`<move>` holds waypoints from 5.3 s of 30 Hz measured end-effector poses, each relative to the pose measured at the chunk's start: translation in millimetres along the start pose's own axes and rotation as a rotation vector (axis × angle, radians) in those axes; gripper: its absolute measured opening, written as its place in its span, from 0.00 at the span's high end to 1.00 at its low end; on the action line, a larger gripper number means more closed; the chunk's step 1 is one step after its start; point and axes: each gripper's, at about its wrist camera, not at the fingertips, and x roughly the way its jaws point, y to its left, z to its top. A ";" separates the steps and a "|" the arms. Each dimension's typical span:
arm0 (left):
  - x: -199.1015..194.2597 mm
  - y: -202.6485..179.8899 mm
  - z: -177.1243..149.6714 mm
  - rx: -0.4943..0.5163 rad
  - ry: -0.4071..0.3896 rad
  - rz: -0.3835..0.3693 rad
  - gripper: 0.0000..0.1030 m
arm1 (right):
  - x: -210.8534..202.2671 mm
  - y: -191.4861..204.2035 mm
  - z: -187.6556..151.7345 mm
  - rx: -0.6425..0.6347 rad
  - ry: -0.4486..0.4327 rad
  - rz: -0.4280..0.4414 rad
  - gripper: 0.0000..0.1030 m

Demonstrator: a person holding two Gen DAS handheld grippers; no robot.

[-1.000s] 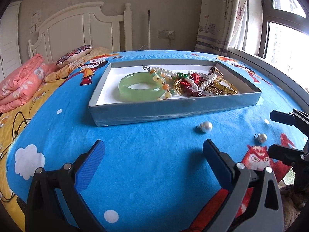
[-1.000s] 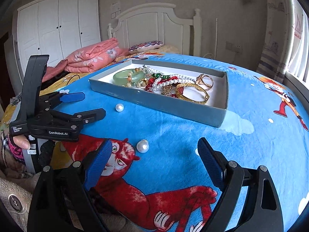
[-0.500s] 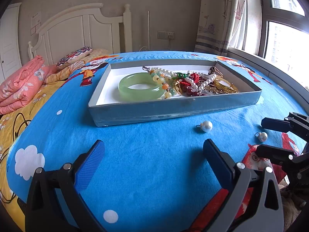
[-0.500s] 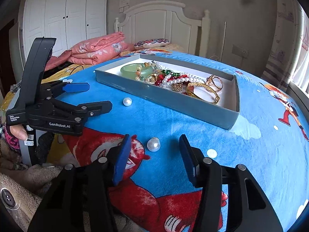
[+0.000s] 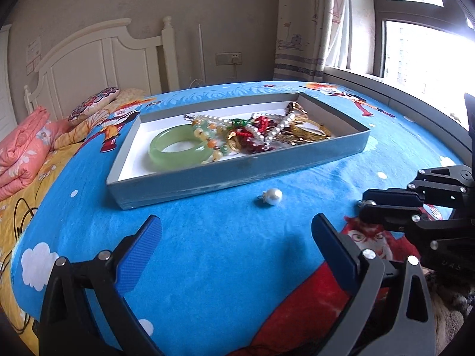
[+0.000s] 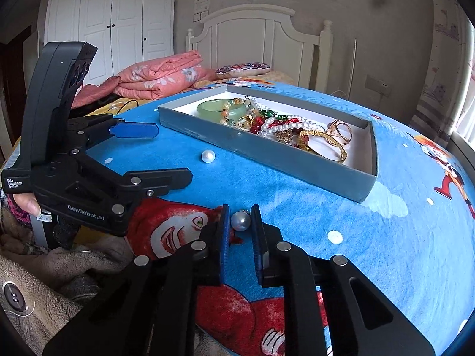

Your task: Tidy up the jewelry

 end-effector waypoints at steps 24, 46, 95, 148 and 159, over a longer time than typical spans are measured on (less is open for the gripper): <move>31.0 -17.6 21.2 0.007 0.061 -0.080 0.63 | -0.3 -5.3 -2.1 0.017 -0.005 0.004 0.85; 26.3 -13.8 14.5 0.011 0.031 -0.093 0.82 | 0.0 -3.3 -0.5 0.019 -0.002 -0.004 0.85; 28.0 14.4 85.0 -0.069 -0.022 -0.009 0.82 | 19.1 -29.6 84.1 0.092 -0.067 -0.084 0.85; 26.1 58.8 67.4 -0.146 -0.064 0.171 0.02 | 35.6 -46.7 85.3 0.281 -0.074 -0.257 0.16; 24.5 56.4 65.5 -0.137 -0.070 0.183 0.02 | 35.4 -51.5 83.2 0.303 -0.075 -0.260 0.16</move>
